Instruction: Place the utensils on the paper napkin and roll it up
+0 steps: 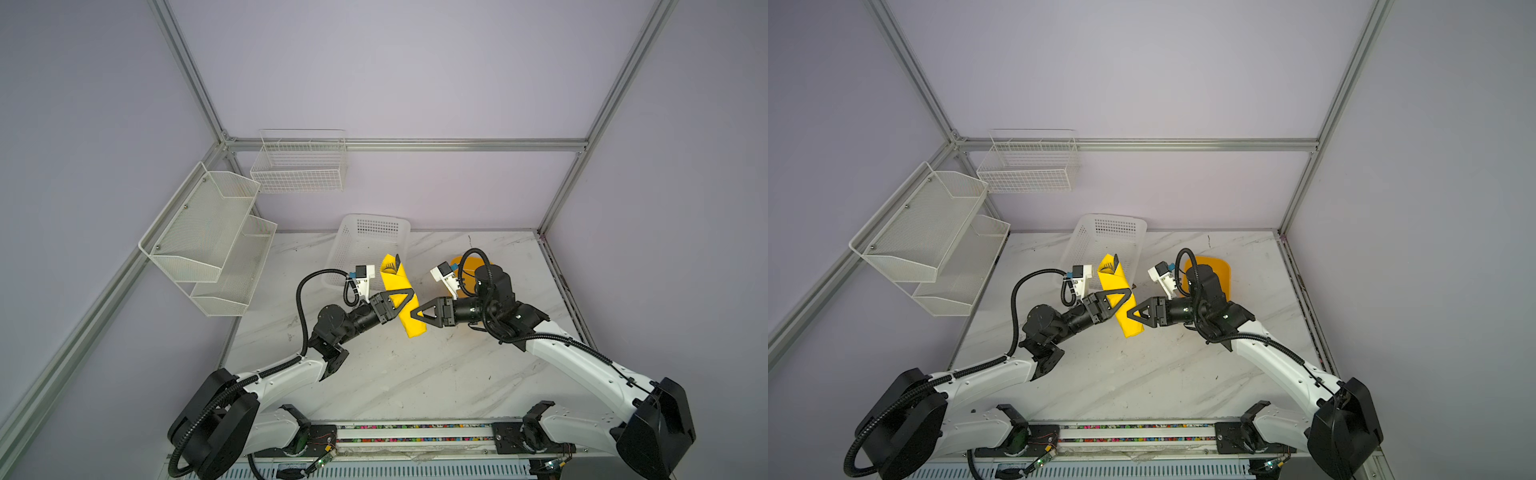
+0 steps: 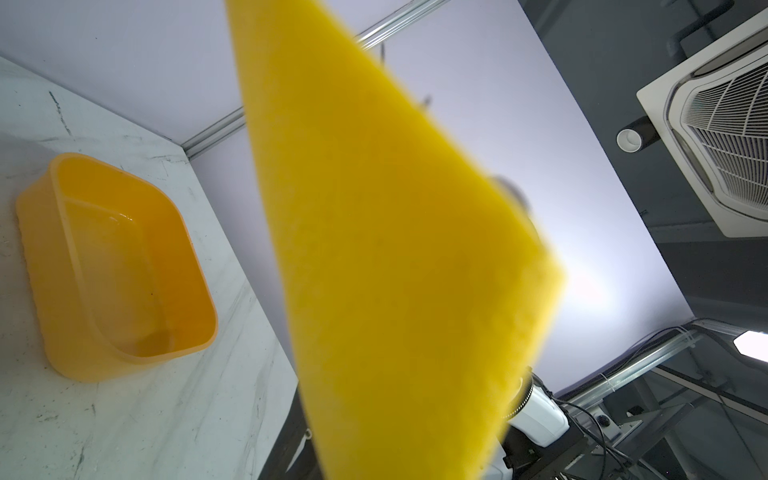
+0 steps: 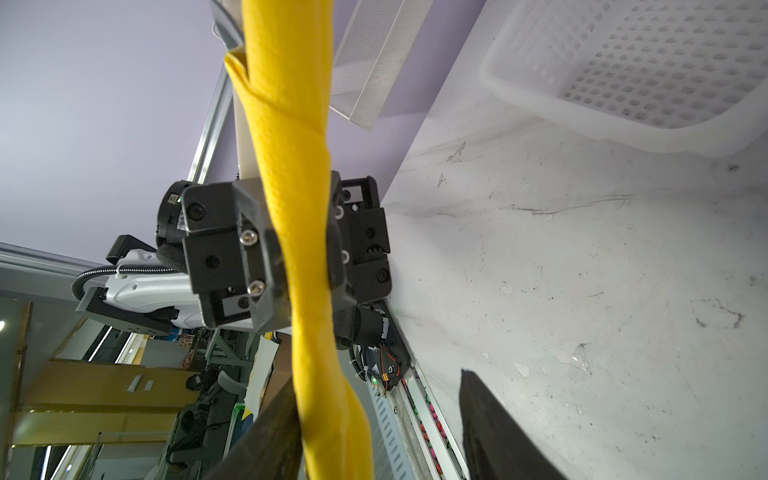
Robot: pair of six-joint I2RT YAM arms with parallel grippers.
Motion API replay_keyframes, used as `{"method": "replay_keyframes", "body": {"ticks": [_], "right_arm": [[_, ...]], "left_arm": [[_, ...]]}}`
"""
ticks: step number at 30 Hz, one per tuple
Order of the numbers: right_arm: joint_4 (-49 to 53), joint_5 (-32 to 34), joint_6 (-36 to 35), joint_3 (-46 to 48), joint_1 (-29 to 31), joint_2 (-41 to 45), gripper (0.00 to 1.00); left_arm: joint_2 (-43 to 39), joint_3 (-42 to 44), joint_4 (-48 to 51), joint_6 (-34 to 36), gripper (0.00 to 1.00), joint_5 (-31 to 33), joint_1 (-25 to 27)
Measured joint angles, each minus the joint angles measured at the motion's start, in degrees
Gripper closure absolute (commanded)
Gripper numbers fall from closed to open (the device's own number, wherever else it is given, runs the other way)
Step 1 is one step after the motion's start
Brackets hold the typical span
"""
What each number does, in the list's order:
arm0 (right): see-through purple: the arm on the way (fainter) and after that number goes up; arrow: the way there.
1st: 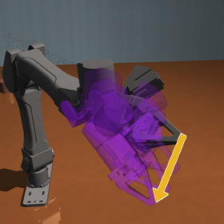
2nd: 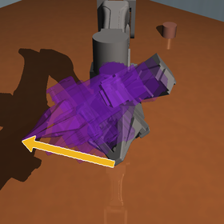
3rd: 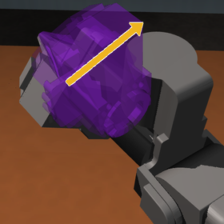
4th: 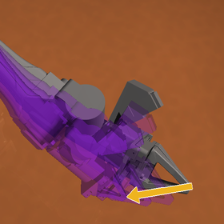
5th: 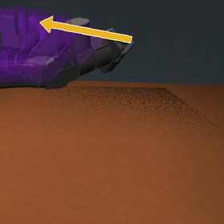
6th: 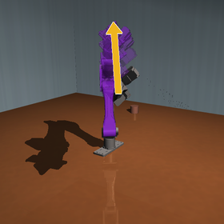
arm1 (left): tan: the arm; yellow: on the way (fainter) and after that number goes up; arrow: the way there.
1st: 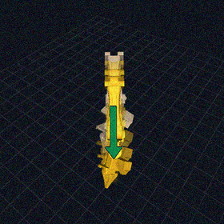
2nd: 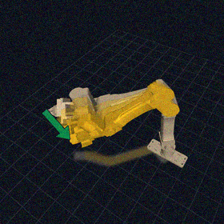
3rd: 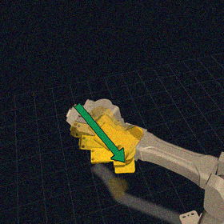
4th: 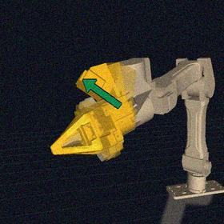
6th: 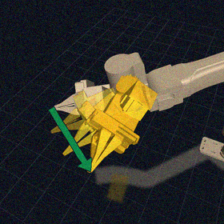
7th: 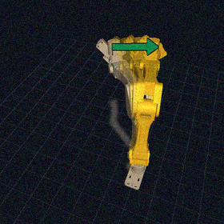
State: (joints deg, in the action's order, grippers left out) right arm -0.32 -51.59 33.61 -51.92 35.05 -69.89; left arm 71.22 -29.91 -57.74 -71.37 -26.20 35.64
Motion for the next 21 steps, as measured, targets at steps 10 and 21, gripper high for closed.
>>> {"method": "replay_keyframes", "body": {"ticks": [10,21], "right_arm": [[-5.92,-5.53,0.61,-0.37,0.35,-3.32,0.54],[-6.88,-7.63,0.55,-0.37,0.63,-3.69,0.68]], "left_arm": [[0.02,0.0,0.0,0.0,0.95,-0.04,0.0],[0.02,0.0,0.0,0.0,0.93,-0.11,0.0]]}}
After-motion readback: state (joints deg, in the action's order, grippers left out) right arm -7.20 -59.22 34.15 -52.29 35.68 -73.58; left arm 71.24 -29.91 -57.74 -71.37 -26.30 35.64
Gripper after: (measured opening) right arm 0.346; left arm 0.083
